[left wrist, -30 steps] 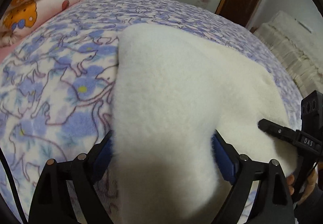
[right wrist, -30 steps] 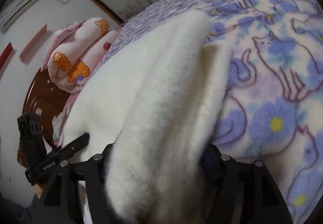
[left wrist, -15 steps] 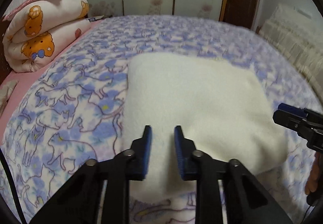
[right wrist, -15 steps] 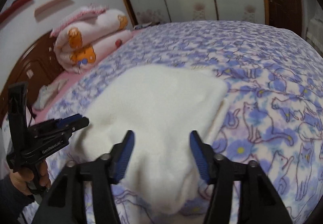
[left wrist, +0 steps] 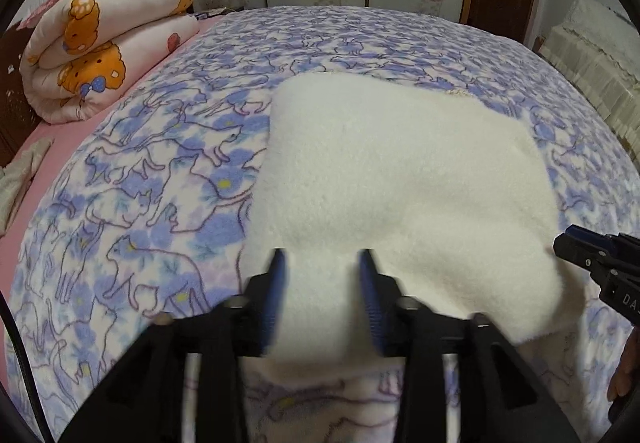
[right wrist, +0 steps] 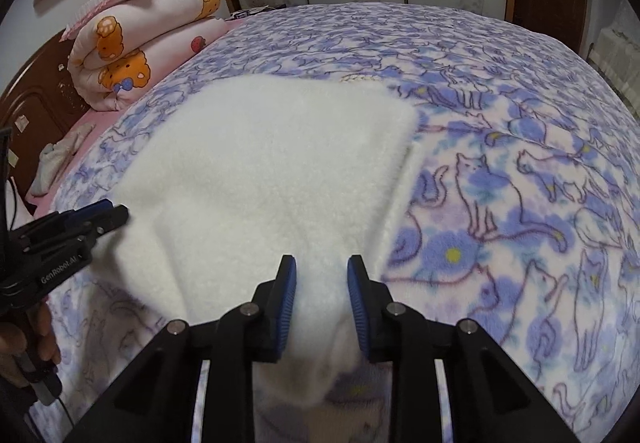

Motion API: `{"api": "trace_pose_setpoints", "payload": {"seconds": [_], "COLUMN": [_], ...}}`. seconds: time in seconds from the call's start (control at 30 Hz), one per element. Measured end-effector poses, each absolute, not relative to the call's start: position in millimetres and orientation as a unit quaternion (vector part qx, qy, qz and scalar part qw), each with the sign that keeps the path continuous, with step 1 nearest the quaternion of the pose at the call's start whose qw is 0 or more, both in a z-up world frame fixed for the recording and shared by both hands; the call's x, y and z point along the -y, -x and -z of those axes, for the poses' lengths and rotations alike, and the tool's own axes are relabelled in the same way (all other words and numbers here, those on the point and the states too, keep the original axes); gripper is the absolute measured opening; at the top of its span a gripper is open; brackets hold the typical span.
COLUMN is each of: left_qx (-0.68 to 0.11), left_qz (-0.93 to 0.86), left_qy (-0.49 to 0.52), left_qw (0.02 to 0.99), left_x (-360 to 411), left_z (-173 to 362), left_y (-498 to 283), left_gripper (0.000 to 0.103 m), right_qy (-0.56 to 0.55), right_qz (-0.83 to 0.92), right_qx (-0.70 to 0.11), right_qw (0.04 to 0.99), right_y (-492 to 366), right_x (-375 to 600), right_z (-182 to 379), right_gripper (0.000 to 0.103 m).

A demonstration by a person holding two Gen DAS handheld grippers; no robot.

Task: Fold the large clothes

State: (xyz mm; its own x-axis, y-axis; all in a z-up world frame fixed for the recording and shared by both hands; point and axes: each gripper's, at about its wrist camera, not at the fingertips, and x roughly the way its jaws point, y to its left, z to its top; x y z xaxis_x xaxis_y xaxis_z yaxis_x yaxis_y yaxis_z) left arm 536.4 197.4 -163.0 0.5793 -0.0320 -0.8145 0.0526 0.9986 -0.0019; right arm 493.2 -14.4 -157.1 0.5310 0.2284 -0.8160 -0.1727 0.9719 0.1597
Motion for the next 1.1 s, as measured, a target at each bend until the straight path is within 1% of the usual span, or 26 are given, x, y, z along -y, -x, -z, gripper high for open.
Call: {"api": "trace_pose_setpoints", "payload": {"seconds": [0.03, 0.07, 0.13, 0.23, 0.27, 0.37, 0.5, 0.6, 0.67, 0.9, 1.1], "left_qx": [-0.454, -0.447, -0.439, -0.448, -0.449, -0.459, -0.463, -0.456, -0.459, -0.46, -0.443], "left_qz": [0.022, 0.02, 0.021, 0.01, 0.007, 0.018, 0.032, 0.033, 0.039, 0.077, 0.091], "left_qy": [-0.006, -0.004, 0.002, 0.01, 0.015, 0.035, 0.024, 0.005, 0.001, -0.01, -0.001], "left_qw": [0.89, 0.894, 0.898, 0.894, 0.893, 0.887, 0.886, 0.889, 0.888, 0.885, 0.892], "left_x": [-196.6, -195.5, -193.0, -187.1, -185.0, -179.3, -162.7, -148.9, -141.2, -111.9, -88.9], "left_z": [156.6, 150.0, 135.9, 114.2, 107.1, 86.3, 58.1, 35.7, 23.6, -5.0, -15.3], "left_y": [-530.7, -525.9, -516.1, -501.9, -496.1, -473.5, -437.1, -404.8, -384.6, -311.3, -256.0], "left_gripper": [0.068, 0.07, 0.072, 0.083, 0.083, 0.083, 0.083, 0.084, 0.084, 0.085, 0.085], "right_qy": [-0.029, -0.027, -0.022, -0.033, -0.036, -0.047, -0.052, -0.053, -0.05, -0.053, -0.062], "right_qz": [-0.115, -0.116, -0.117, -0.116, -0.113, -0.117, -0.114, -0.108, -0.102, -0.093, -0.081], "right_qx": [-0.469, -0.467, -0.465, -0.466, -0.465, -0.46, -0.461, -0.458, -0.458, -0.45, -0.445], "right_qw": [0.875, 0.876, 0.877, 0.876, 0.877, 0.879, 0.878, 0.881, 0.882, 0.887, 0.89], "right_y": [-488.2, -482.5, -472.3, -455.9, -450.0, -425.6, -391.8, -361.7, -341.9, -270.0, -220.8], "right_x": [15.1, 16.6, 18.6, 25.4, 27.5, 35.1, 44.0, 51.6, 57.7, 82.5, 101.6], "right_z": [150.8, 142.9, 128.4, 105.9, 98.7, 74.7, 48.0, 26.5, 12.9, -19.2, -21.1], "right_gripper": [0.027, 0.027, 0.027, 0.029, 0.031, 0.032, 0.036, 0.042, 0.054, 0.056, 0.059]}}
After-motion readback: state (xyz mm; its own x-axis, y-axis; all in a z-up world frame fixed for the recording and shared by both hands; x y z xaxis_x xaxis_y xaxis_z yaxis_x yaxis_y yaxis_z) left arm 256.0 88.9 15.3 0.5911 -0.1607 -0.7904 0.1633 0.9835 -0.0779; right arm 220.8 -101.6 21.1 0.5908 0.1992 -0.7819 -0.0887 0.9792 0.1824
